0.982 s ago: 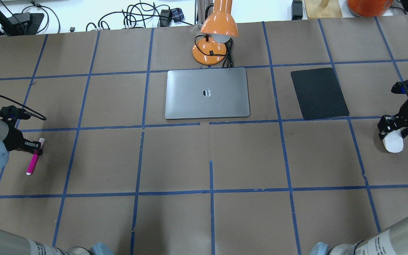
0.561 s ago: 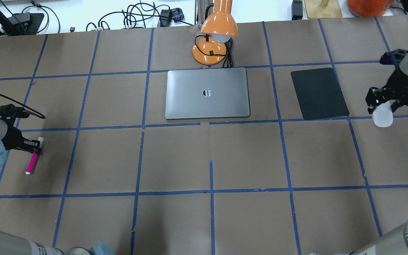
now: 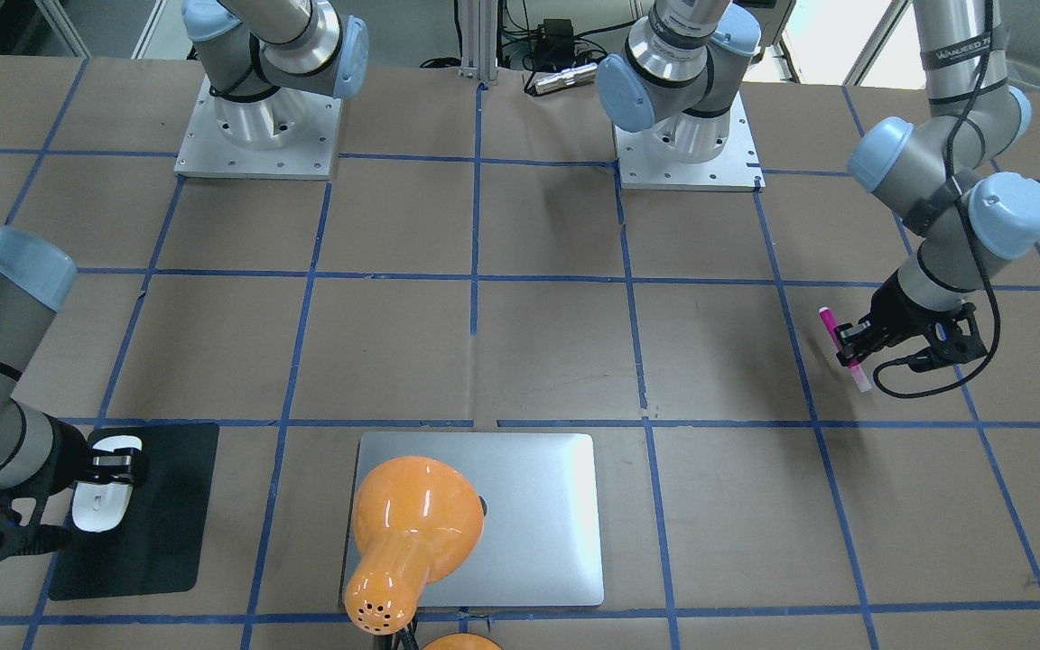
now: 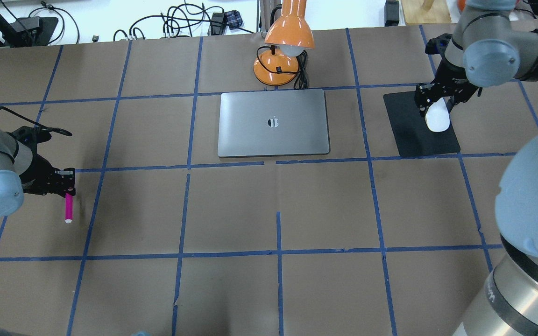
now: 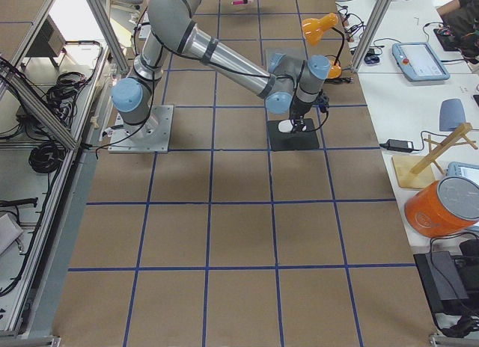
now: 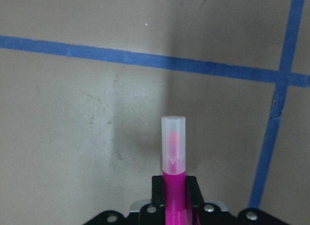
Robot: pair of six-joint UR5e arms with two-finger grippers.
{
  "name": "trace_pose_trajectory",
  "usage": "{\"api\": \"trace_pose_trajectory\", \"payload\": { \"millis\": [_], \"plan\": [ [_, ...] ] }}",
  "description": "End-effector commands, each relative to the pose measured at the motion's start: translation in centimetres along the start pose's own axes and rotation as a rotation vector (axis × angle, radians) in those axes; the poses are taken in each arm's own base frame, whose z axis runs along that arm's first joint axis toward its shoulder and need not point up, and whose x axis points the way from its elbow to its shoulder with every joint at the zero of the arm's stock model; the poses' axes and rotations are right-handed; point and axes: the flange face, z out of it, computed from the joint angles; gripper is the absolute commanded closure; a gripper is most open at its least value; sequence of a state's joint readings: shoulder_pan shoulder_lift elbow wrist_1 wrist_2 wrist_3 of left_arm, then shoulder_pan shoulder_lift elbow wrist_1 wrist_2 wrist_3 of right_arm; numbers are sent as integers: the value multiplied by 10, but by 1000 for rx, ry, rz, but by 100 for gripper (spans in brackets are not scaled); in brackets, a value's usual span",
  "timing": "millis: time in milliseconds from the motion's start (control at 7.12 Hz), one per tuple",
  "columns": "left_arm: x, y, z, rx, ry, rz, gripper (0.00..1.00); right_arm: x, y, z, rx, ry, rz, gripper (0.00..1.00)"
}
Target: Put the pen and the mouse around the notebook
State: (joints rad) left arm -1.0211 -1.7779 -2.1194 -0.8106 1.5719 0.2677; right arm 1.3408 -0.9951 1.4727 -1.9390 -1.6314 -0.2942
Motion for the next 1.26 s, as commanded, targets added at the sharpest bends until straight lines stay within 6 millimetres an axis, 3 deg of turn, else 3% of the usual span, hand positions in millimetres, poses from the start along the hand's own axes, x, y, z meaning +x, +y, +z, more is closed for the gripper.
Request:
{"api": "trace_pose_trajectory", "payload": {
  "millis": [0, 140, 281, 421, 561, 702, 842, 1123],
  "plan": [
    [50, 15, 4, -10, 4, -197, 100, -6, -13, 17, -21, -4, -21, 90],
    [65, 18, 3, -17, 13, -336, 100, -6, -16, 36, -46, -12, -23, 75],
    [86, 26, 1, -22, 18, -420, 100, -5, -17, 44, -55, -15, -22, 54],
    [115, 40, -5, -18, 28, -506, 100, -5, -17, 46, -56, -18, -13, 19],
    [149, 50, -12, -7, 31, -582, 100, -5, -18, 42, -53, -15, -10, 0],
    [194, 67, -11, -12, 27, -647, 100, -4, -18, 30, -38, -9, -7, 0],
    [235, 85, -2, -26, 13, -730, 100, -3, -21, 0, -1, 5, -8, 0],
    [300, 127, 2, -26, 5, -825, 100, -16, -1, -94, 7, 5, -25, 0]
  ]
}}
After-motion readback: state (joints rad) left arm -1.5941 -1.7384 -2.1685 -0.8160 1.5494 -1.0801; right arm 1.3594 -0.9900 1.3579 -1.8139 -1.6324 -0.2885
